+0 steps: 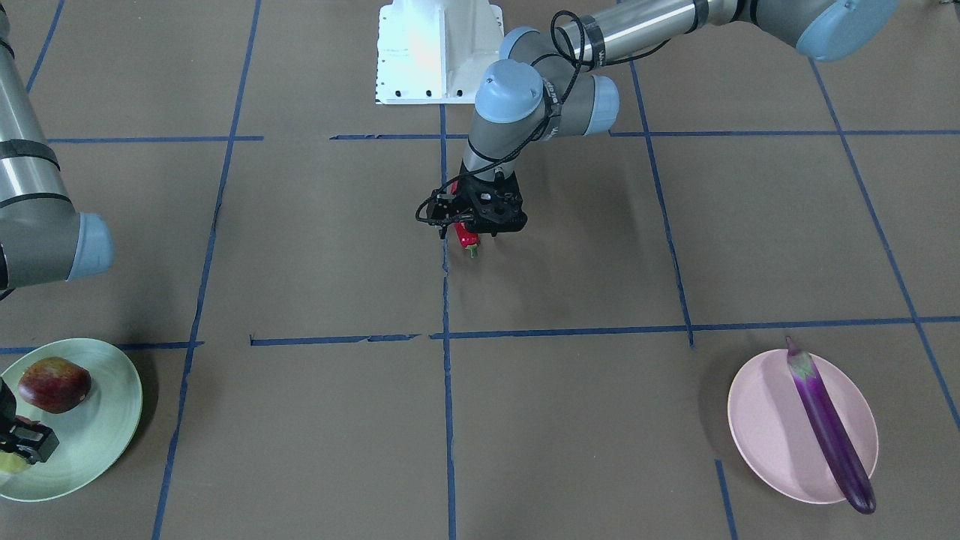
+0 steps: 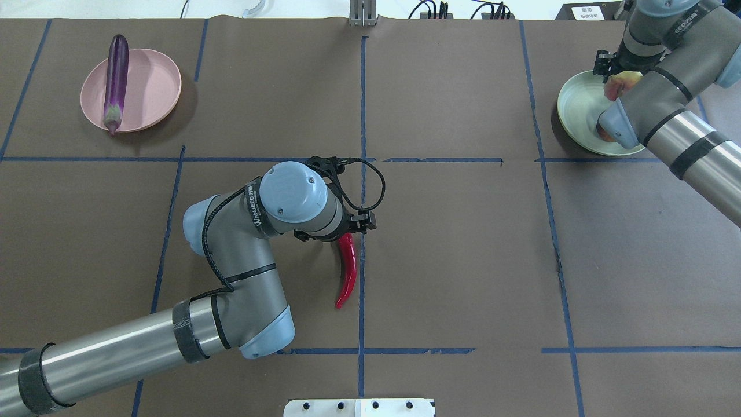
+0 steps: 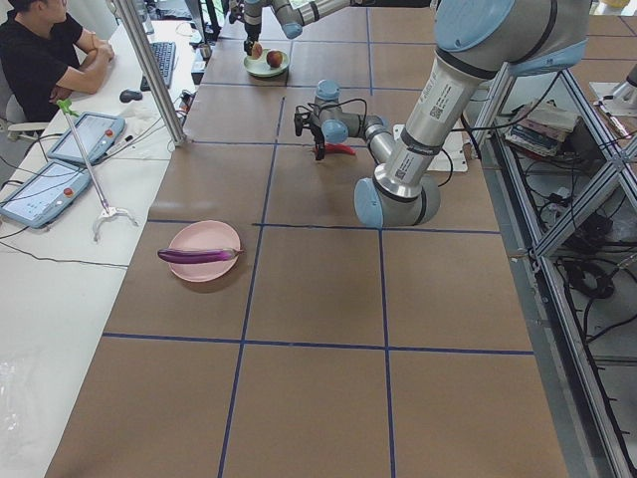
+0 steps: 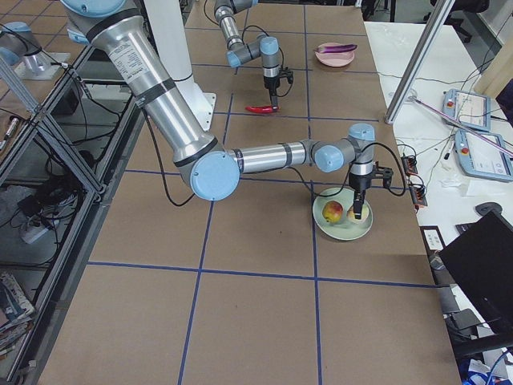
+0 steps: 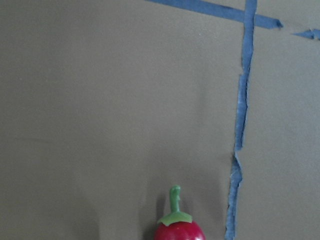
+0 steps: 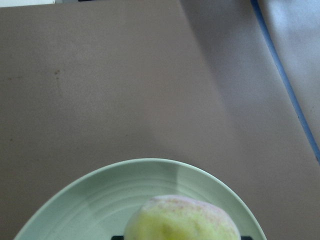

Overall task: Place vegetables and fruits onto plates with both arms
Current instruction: 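Carry the pale apple to the green plate while the left gripper grasps the chili, then place the chili on the pink plate while the right gripper releases the pale apple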

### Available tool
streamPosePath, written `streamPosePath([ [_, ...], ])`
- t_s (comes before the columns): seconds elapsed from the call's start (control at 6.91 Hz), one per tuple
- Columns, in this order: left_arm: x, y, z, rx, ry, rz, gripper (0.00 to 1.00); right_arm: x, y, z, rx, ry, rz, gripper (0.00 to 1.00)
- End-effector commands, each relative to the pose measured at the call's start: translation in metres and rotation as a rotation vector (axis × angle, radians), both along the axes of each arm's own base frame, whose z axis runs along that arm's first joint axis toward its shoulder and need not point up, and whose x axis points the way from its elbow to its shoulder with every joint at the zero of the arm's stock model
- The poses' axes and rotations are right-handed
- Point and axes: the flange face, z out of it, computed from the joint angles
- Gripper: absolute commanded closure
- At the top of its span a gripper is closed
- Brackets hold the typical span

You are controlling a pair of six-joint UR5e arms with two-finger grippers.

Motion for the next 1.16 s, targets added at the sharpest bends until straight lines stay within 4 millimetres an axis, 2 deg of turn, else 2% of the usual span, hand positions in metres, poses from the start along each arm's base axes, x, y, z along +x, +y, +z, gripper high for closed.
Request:
streamPosePath([
  [0.0, -0.001, 0.001, -0.009, -0.007, -0.013, 0.000, 0.98, -0.018, 0.006, -0.002, 0.010, 0.010, -0.021, 0.00],
  [0.14, -0.002, 0.001, -0.009, -0.004, -0.016, -0.006, 1.00, -0.020, 0.006, -0.006, 0.018, 0.007, -0.024, 0.00],
  [0.29, -0.006, 0.001, -0.016, -0.007, -0.023, -0.008, 1.00, -0.022, 0.003, -0.019, 0.037, -0.004, -0.027, 0.00],
  [0.43, -0.027, 0.002, -0.035, -0.002, -0.018, -0.018, 1.00, -0.022, 0.003, -0.047, 0.075, -0.034, -0.026, 0.00],
  [0.58, -0.069, -0.029, -0.048, 0.011, 0.005, -0.076, 1.00, -0.028, 0.008, -0.066, 0.097, -0.066, -0.031, 0.00],
  [0.72, -0.108, -0.064, -0.046, 0.012, 0.011, -0.145, 1.00, -0.032, 0.018, -0.096, 0.109, -0.145, -0.058, 0.00],
  [0.87, -0.145, -0.098, -0.019, -0.003, -0.017, -0.213, 1.00, -0.040, 0.032, -0.128, 0.088, -0.253, -0.042, 0.00],
  [1.01, -0.199, -0.147, 0.006, 0.014, -0.065, -0.284, 1.00, -0.040, 0.052, -0.153, 0.079, -0.331, -0.016, 0.00],
])
